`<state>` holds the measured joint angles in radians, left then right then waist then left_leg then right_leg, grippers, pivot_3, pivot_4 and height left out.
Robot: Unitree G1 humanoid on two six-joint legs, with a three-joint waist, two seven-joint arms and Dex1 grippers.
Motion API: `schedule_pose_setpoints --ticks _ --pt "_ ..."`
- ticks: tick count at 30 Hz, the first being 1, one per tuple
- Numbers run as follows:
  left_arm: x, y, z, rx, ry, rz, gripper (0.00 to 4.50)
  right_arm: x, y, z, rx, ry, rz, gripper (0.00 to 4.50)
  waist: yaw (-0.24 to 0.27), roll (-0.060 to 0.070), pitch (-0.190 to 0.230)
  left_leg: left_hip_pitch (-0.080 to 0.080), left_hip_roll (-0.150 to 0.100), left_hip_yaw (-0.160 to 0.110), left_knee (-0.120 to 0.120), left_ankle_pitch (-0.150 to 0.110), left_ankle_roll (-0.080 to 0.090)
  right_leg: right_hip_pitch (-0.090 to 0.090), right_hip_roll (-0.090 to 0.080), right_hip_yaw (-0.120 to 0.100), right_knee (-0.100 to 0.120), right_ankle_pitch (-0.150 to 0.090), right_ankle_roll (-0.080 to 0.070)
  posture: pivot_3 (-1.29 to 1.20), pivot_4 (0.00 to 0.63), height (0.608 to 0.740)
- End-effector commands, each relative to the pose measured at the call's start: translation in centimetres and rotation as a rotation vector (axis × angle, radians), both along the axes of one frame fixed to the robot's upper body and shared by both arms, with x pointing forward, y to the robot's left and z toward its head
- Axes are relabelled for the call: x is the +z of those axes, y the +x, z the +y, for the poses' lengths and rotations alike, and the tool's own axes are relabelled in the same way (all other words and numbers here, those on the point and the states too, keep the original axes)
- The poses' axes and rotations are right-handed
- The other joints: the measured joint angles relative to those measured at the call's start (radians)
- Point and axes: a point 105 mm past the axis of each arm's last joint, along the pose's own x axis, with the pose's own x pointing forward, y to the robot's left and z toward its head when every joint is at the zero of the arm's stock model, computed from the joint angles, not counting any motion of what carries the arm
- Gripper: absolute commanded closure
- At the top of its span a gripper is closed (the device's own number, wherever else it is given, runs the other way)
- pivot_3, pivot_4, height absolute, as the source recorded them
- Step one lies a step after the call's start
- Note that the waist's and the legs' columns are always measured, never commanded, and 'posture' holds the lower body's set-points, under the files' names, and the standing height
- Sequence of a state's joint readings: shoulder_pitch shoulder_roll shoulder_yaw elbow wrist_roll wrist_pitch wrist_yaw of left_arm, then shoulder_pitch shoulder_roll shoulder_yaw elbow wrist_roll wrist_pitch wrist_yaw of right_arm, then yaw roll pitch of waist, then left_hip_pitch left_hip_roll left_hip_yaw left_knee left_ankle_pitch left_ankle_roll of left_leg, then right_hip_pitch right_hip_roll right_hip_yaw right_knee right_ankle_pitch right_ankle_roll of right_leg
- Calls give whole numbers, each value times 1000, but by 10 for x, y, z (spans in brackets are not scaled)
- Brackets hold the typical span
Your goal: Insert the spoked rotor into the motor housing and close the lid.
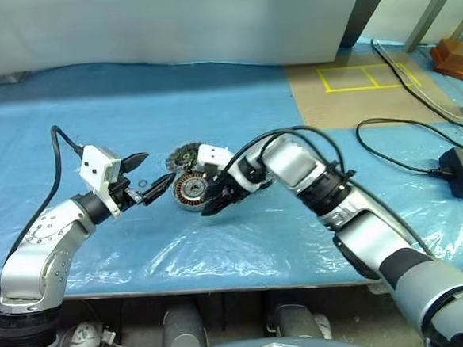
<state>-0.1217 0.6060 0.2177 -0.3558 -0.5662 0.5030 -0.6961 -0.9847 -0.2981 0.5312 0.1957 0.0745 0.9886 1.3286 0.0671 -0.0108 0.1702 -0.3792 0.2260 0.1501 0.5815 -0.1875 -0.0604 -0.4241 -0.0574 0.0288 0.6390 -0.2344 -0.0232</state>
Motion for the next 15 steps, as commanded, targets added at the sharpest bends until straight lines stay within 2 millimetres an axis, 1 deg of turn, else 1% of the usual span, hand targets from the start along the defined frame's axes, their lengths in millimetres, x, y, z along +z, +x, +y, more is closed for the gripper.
schedule_pose_setpoints --ticks 1,2,3,6,8,10,13,14,15 --pt "10 -2 -3 -26 11 -40 0 30 -7 -10 29 151 16 2152 1 0 0 0 0 0 0 0 0 0 0 0 0 1 2 0 150 740" --pt "10 -3 -4 -31 9 -38 0 35 -7 -14 16 190 24 2152 1 0 0 0 0 0 -1 0 0 0 0 0 0 1 2 0 150 740" --pt "9 -6 -5 -37 4 -36 0 38 -5 -22 6 226 1 2152 2 0 0 0 0 0 -1 0 0 0 0 0 -1 1 2 0 150 740" --pt "-3 -19 -5 -71 36 0 0 32 -3 -47 -43 265 -110 2152 4 -1 -1 -2 0 0 -2 0 0 0 0 0 -4 1 2 0 150 740" --pt "-11 -22 1 -58 59 23 0 32 0 -52 -106 298 -160 2152 2 -1 0 -2 0 0 -2 0 0 0 0 0 -5 1 3 0 150 740" --pt "-13 -22 8 -36 71 28 0 33 1 -53 -137 323 -191 2152 0 0 0 -1 0 0 -2 0 0 -1 1 0 -3 1 2 0 150 740" --pt "-8 -6 51 145 108 5 0 45 1 -56 -242 443 -179 2152 0 0 0 1 1 0 -2 0 0 -1 2 1 -1 -1 -1 0 150 740" --pt "-4 -2 61 186 102 -4 0 46 2 -59 -283 472 -169 2152 1 0 0 2 1 0 -3 0 0 -1 2 1 -1 -1 -1 0 150 740" --pt "-1 1 70 220 101 -17 0 43 2 -65 -316 481 -164 2152 2 0 0 2 1 0 -3 0 0 0 2 1 -1 -2 -1 0 150 740"
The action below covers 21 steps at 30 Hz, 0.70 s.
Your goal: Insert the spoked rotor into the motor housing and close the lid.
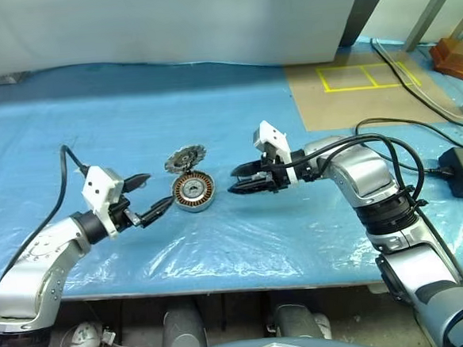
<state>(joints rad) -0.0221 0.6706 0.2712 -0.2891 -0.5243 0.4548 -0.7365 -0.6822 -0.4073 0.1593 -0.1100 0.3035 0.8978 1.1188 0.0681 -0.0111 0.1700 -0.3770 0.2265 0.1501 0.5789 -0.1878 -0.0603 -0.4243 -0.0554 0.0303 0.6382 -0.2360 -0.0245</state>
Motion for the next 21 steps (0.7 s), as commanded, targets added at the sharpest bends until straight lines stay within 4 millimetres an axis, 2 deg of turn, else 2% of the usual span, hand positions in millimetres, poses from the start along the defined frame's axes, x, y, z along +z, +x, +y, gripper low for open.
schedule_pose_setpoints --ticks 1,5,11,14,16,18,21 --pt "24 12 40 156 29 -101 0 7 0 -18 -110 88 -8 2152 2 0 0 0 -1 0 0 0 0 0 0 0 0 0 0 0 150 740" --pt "17 28 51 223 -6 -88 0 -5 8 -38 -269 106 -14 2152 14 0 0 2 -4 0 1 0 0 6 -4 0 -5 0 1 0 150 740" --pt "-15 50 34 211 -38 -32 0 1 13 -34 -365 179 -47 2152 6 0 0 1 -2 0 -1 0 0 5 -2 0 -6 2 5 0 150 740" --pt "-40 71 37 297 4 0 0 0 15 -33 -393 181 -47 2152 4 0 0 1 -2 0 -2 0 0 4 -2 -1 -6 2 5 0 150 740" --pt "-51 79 40 335 37 11 0 -3 19 -41 -431 164 -45 2152 4 -1 0 0 -2 -1 -1 0 0 4 -2 -1 -6 3 5 0 150 740" --pt "-57 83 40 351 27 21 0 -5 22 -50 -466 148 -49 2152 4 -1 0 0 -3 -1 -1 0 0 4 -3 -1 -8 4 7 0 150 740" --pt "-72 81 27 287 62 56 0 -7 25 -57 -503 143 -40 2152 6 -1 0 -2 -3 -1 -2 0 0 5 -3 -1 -12 5 9 0 150 740"
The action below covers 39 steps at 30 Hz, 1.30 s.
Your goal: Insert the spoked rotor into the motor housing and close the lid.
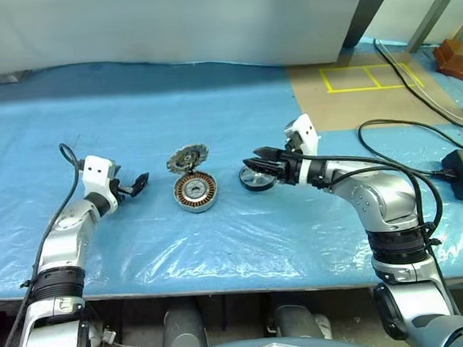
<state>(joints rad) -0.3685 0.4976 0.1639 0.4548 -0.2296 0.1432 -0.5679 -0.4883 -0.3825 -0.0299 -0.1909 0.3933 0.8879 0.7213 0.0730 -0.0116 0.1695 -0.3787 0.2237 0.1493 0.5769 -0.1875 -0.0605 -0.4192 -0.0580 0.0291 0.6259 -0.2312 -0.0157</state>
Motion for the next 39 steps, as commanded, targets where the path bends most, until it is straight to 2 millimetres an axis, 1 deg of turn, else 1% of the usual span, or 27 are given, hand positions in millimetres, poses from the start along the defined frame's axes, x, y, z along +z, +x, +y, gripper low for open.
schedule_pose_setpoints --ticks 1,8,12,15,18,21,23,26,29,36,39 --pt "-5 -2 -12 -73 39 3 0 7 2 -7 -30 16 -31 2152 2 0 0 0 0 0 0 0 0 1 0 0 -1 0 0 0 150 740" --pt "-15 -9 -19 -109 11 34 0 0 -1 -1 -22 5 -10 2152 3 1 -1 1 0 0 -1 0 0 1 0 0 -1 0 0 0 150 740" --pt "-21 -11 -13 -87 33 55 0 -3 0 0 -18 -11 -4 2152 2 3 -2 2 0 0 -1 0 0 2 -1 0 -1 0 0 0 150 740" --pt "-23 -14 -16 -107 35 59 0 -4 4 0 -29 -18 0 2152 1 4 -2 3 0 0 -1 0 0 3 -1 0 -1 0 0 0 150 740" --pt "-19 -17 -20 -134 44 34 0 -3 3 0 -23 -12 2 2152 1 4 -2 2 0 0 -1 0 0 3 -1 0 -2 0 0 0 150 740" --pt "-11 -18 -23 -145 2 3 0 -11 3 -1 -25 -30 23 2152 1 4 -2 2 0 0 -2 0 0 3 -1 0 -2 0 0 0 150 740" --pt "-11 -17 -26 -141 -7 2 0 -18 4 -4 -41 -45 36 2152 2 4 -2 2 0 0 -2 0 0 3 -1 0 -2 0 0 0 150 740" --pt "-8 -19 -34 -169 -44 -9 0 -17 5 -5 -43 -34 40 2152 2 4 -2 2 0 0 -2 0 0 3 -1 0 -3 0 0 0 150 740" --pt "-8 -20 -37 -183 -61 -8 0 -19 5 -6 -48 -36 50 2152 1 4 -2 2 0 0 -2 0 0 2 -1 0 -3 0 0 0 150 740" --pt "-3 -21 -39 -185 -91 -28 0 -26 3 -7 -54 -45 67 2152 0 4 -2 2 0 0 -2 0 0 2 -1 0 -3 0 0 0 150 740" --pt "7 -20 -35 -172 -141 -54 0 -29 2 -8 -53 -55 76 2152 0 4 -2 2 0 0 -3 0 0 2 -1 0 -4 0 0 0 150 740"
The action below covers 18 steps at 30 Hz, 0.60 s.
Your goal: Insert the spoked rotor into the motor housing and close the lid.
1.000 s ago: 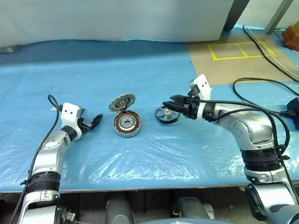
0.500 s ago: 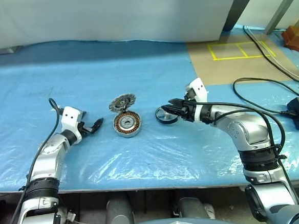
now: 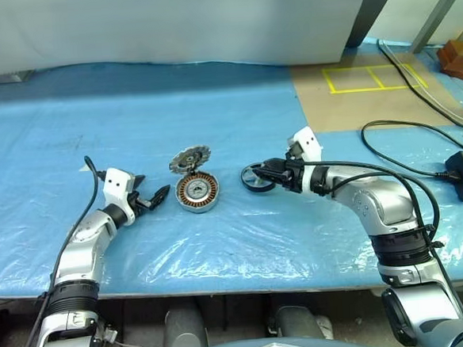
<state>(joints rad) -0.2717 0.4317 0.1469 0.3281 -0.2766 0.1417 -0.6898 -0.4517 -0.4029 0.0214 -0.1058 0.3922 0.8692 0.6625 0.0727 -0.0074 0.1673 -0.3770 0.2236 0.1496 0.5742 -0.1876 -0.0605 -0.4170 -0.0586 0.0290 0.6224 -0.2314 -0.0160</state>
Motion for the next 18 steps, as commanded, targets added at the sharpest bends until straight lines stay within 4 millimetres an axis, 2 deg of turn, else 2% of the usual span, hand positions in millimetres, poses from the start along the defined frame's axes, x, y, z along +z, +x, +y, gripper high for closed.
schedule_pose_setpoints --ticks 1,2,5,8,10,14,16,18 --pt "18 1 4 9 -61 -48 0 5 -2 0 12 -7 -28 2152 0 0 0 0 0 0 0 0 0 0 0 0 0 0 0 0 150 740" --pt "19 1 5 11 -72 -49 0 5 -2 0 11 -7 -27 2152 0 0 0 0 0 0 0 0 0 0 0 0 0 0 0 0 150 740" --pt "7 1 13 30 41 -23 0 5 0 -1 4 -7 -24 2152 -1 0 0 0 0 0 -1 0 0 0 0 0 0 0 0 0 150 740" --pt "3 0 14 30 55 -17 0 3 -1 0 6 -9 -18 2152 -1 0 0 0 0 0 -1 0 0 0 0 0 -1 0 0 0 150 740" --pt "5 0 15 29 63 -30 0 2 -2 1 10 -9 -14 2152 -1 0 0 0 0 0 -1 0 0 0 0 0 -1 0 0 0 150 740" --pt "44 -1 -4 -50 -47 -152 0 -1 -4 3 15 -11 -8 2152 1 0 0 -1 0 0 -2 0 0 -1 0 0 -1 0 0 0 150 740" --pt "42 -4 -10 -80 -60 -134 0 -2 -4 4 18 -14 -7 2152 1 0 0 -2 0 0 -1 0 0 -1 0 0 -1 0 0 0 150 740" --pt "32 -6 -11 -84 -35 -101 0 -2 -3 5 19 -15 -7 2152 -1 0 0 -1 0 0 -2 0 0 -1 0 0 -1 0 0 0 150 740"
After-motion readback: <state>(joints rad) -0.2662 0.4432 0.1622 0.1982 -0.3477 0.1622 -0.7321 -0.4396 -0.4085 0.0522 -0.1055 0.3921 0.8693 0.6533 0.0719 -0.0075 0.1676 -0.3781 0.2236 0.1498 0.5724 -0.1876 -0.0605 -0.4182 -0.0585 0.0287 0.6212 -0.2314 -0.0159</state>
